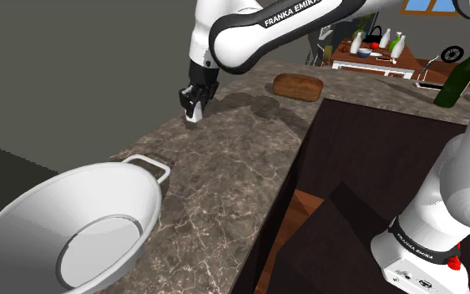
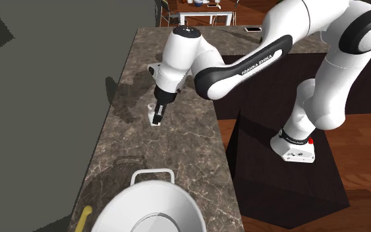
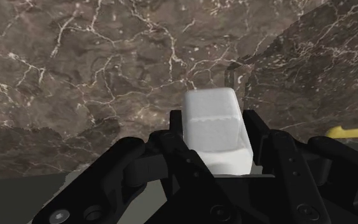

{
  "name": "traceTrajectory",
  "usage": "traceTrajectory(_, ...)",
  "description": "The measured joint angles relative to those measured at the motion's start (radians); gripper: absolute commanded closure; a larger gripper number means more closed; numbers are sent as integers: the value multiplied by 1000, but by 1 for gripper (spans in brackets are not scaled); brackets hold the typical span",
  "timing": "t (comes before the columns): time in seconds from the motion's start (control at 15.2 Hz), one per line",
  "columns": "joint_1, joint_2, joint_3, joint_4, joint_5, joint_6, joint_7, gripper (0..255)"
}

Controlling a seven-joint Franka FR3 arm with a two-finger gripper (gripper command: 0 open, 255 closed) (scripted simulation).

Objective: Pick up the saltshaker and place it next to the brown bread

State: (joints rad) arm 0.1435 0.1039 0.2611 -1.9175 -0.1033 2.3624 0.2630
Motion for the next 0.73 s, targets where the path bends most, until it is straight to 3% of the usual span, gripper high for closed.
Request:
traceTrajectory(0.33, -6, -18, -2, 39, 15, -55, -20, 255)
traceTrajectory(0.73, -81, -63, -55, -17, 90, -38, -184, 255)
